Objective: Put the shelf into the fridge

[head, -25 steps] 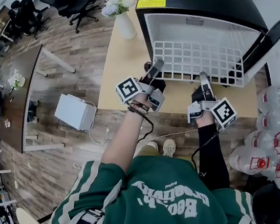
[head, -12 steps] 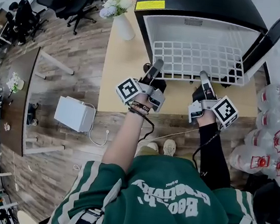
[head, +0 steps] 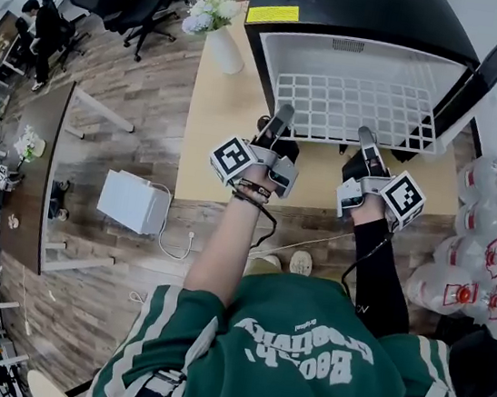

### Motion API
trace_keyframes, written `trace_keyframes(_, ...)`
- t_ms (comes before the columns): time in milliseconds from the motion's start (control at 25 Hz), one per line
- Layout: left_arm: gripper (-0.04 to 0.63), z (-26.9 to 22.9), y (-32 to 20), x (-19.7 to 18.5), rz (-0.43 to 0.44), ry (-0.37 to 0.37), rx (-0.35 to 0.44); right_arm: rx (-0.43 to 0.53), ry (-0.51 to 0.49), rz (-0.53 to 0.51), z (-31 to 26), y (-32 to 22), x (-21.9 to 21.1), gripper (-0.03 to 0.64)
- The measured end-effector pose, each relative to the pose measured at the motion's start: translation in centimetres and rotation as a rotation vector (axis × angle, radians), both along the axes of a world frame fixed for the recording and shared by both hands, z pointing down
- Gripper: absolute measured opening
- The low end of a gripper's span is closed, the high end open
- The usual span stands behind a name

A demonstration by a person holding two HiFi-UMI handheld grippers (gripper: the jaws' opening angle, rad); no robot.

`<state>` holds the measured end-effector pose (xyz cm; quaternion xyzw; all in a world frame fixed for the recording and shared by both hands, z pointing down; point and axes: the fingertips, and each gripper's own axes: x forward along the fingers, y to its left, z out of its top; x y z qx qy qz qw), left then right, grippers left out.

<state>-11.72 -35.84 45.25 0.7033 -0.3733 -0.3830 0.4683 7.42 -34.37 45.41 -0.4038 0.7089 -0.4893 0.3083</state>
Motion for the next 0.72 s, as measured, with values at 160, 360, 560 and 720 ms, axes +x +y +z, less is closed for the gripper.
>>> trace_keyframes(160, 0.041, -0.1, -0.5, -0.1, -0.006, -0.001, -0.004, 0.009, -0.027, -0.009, -0.3, -0.6, -0.4, 0.051)
trace_keyframes(360, 0.065, -0.5, -0.7, -0.1, -0.009, -0.164, 0.01, -0.001, -0.07, -0.011, -0.7, -0.9, -0.4, 0.047)
trace_keyframes(560, 0.12, -1.5, 0.1, -0.4, -0.023, -0.336, 0.052, -0.066, -0.039, 0.014, -0.6, -0.8, -0.1, 0.049)
trace_keyframes(720, 0.129, -1.7, 1.0, -1.0, -0.035, -0.41, 0.068, -0.072, -0.053, 0.021, -0.7, -1.2, -0.1, 0.049)
